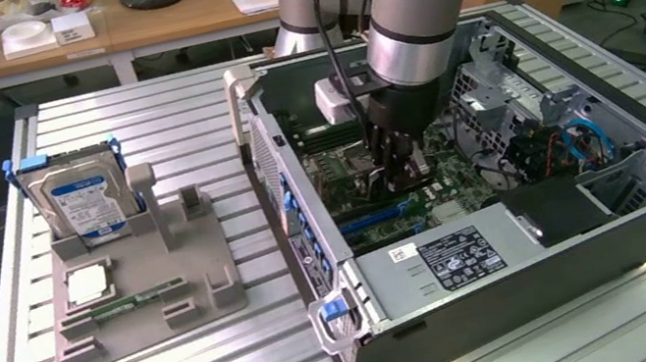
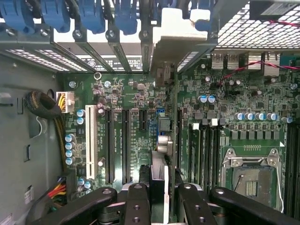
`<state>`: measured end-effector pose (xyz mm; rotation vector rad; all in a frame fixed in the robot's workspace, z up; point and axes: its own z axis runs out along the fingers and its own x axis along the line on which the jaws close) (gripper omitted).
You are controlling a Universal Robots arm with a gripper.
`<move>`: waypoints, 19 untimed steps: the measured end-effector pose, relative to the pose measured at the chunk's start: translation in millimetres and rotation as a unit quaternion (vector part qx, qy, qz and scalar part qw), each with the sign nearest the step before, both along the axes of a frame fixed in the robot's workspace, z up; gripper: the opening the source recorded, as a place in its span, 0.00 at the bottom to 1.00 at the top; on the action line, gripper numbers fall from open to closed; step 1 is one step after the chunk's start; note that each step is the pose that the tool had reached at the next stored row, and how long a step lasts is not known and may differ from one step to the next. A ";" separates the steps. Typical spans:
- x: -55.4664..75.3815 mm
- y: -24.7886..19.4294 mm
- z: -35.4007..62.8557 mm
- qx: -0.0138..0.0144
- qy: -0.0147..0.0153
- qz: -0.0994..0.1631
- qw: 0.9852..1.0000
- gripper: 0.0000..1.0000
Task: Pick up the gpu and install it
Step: 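Insert the gpu into the slot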
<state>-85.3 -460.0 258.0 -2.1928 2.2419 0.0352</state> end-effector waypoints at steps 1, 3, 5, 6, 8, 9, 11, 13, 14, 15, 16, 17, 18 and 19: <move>0.0 -0.1 -0.5 0.000 0.000 0.000 1.000 0.28; -0.1 -0.5 -1.2 0.000 0.000 0.000 1.000 0.28; -0.1 -0.8 -2.0 0.000 0.000 0.000 1.000 0.28; -0.1 -1.0 -2.4 0.000 0.000 0.000 1.000 0.28; -0.1 -1.2 -3.3 0.000 0.000 0.000 1.000 0.28; -0.1 -1.3 -3.8 0.000 0.000 0.000 1.000 0.28; -0.1 -1.6 -4.6 0.000 0.000 0.000 1.000 0.28; -0.2 -1.6 -5.7 0.000 0.000 0.000 1.000 0.28; -0.6 -1.7 -5.9 0.000 0.000 0.000 1.000 0.28; -1.1 -1.7 -6.2 0.000 0.000 0.000 1.000 0.28; -1.8 -1.7 -6.5 0.000 0.000 0.000 1.000 0.28; -2.5 -1.7 -6.9 0.000 0.000 0.000 1.000 0.28; -2.8 -1.6 -7.3 0.000 0.000 0.000 1.000 0.28; -2.8 -1.6 -7.8 0.000 0.000 0.000 1.000 0.28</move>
